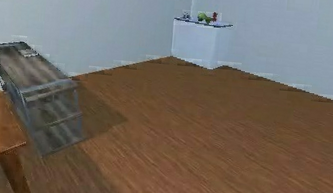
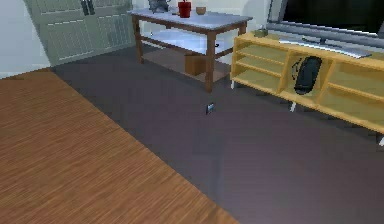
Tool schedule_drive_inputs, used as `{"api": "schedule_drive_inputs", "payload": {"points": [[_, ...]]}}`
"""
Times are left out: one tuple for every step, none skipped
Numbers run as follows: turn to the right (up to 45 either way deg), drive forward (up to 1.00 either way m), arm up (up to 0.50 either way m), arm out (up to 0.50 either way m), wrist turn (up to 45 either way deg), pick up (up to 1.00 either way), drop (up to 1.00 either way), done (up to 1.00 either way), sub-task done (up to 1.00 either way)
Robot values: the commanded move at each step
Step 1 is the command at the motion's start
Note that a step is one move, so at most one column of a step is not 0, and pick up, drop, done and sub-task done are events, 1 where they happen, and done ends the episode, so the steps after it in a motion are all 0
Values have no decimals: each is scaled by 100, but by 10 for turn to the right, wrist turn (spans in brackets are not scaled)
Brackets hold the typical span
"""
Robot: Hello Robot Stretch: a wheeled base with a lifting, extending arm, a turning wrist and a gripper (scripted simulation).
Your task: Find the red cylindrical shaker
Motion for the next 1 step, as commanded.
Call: {"api": "schedule_drive_inputs", "payload": {"points": [[0, 15, 0, 0, 0, 0, 0, 0, 0]]}}
